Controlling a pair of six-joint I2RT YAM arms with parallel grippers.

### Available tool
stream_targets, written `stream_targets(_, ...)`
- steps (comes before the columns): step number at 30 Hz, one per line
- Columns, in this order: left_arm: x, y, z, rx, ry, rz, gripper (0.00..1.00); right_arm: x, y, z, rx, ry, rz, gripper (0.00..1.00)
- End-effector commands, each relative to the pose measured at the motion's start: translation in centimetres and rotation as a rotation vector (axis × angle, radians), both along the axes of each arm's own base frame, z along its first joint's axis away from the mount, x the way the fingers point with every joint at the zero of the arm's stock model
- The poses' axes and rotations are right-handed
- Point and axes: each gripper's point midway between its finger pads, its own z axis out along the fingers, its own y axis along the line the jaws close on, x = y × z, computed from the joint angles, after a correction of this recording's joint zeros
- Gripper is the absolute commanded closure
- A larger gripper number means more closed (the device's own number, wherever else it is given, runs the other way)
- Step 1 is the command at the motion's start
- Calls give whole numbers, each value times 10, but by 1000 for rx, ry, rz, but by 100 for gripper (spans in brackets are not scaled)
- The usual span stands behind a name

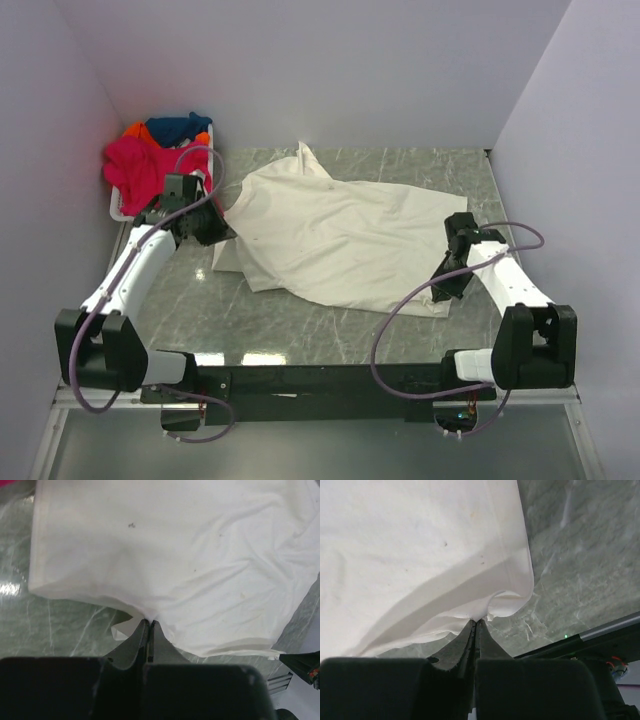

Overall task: Fold and stack the t-shirts
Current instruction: Fold the tshirt

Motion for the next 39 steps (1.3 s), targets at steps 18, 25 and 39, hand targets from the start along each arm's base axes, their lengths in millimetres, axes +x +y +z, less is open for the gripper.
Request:
stream_targets(18, 151, -25, 40, 16, -160, -163, 100, 88, -51, 16, -41, -125, -79, 100)
stream_targets(25, 168, -31, 25, 0, -142, -191, 100, 91, -59, 8, -58, -99, -78, 100)
stream_targets(39, 197, -34, 13, 6, -139, -203, 86, 117, -65, 6, -51, -127, -77, 100)
